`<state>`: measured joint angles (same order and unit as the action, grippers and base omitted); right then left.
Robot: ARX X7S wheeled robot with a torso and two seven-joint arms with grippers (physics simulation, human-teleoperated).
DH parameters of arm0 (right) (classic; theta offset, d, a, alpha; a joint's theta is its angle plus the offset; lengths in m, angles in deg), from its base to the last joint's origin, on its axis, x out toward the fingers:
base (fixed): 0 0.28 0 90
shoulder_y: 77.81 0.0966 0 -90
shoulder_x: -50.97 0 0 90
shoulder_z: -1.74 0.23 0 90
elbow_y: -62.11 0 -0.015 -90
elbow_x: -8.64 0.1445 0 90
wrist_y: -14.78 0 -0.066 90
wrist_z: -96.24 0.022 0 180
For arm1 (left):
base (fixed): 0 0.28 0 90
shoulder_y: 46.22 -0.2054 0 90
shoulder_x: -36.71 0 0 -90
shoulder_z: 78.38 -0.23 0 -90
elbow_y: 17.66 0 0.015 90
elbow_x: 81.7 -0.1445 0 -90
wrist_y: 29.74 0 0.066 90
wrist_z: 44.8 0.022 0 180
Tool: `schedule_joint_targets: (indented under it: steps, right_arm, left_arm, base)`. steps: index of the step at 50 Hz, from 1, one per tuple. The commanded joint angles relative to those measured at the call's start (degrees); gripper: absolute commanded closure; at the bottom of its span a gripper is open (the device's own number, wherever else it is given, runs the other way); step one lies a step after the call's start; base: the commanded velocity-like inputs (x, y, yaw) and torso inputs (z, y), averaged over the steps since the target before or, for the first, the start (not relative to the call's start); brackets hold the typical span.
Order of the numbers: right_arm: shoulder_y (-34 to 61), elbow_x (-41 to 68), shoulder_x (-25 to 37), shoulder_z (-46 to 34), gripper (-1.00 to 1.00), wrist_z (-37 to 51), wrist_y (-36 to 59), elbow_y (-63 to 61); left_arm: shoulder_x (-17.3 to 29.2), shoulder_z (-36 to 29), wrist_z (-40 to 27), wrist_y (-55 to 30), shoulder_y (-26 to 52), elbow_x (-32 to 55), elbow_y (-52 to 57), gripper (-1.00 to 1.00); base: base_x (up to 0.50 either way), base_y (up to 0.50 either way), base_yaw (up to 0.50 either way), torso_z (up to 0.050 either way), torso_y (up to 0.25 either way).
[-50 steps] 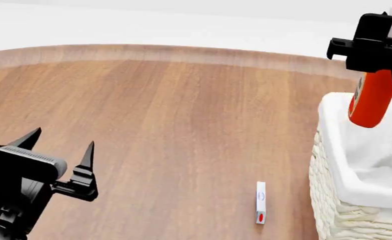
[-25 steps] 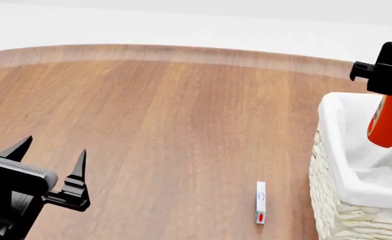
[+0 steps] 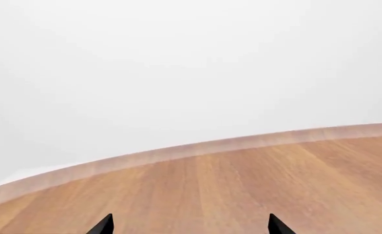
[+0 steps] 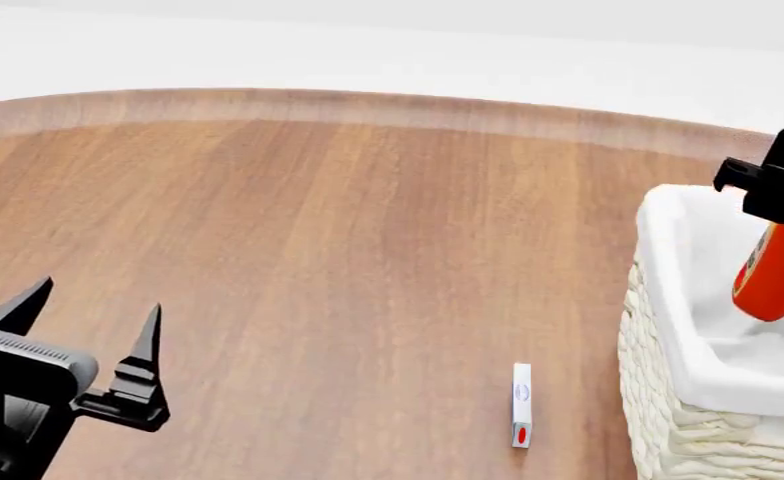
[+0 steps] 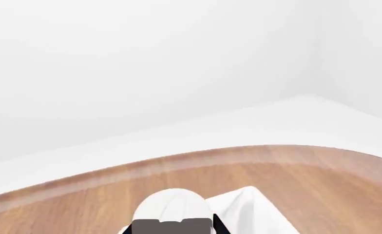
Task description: Pick up the ketchup, and put it in the basket.
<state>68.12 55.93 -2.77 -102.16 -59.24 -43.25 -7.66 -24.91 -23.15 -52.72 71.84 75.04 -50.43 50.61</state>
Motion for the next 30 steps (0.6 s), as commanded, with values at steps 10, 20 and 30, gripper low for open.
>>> schedule_joint_targets:
  steps: [10,20,30]
  right_arm:
    - [-1.1,-2.1,-3.7,2.5,1.0,-4.4,-8.8,11.9]
    - [1.3,-5.3,-5.7,0.7,1.0,-7.0,-12.1,20.4]
    - [4.8,-7.6,-6.7,-0.5,1.0,-8.7,-14.2,27.0]
  left_arm:
    - [1.4,0.9,-0.2,0.9,-1.5,0.7,1.5,-1.0]
    - [1.6,1.1,-0.3,1.3,-1.9,0.7,1.1,-1.0]
    - [2.0,1.0,-0.6,0.8,-2.3,0.8,2.7,-1.0]
  base:
    - [0.0,0.0,0.0,0.0,0.001]
    - [0.0,0.0,0.0,0.0,0.0]
    - [0.0,0.0,0.0,0.0,0.001]
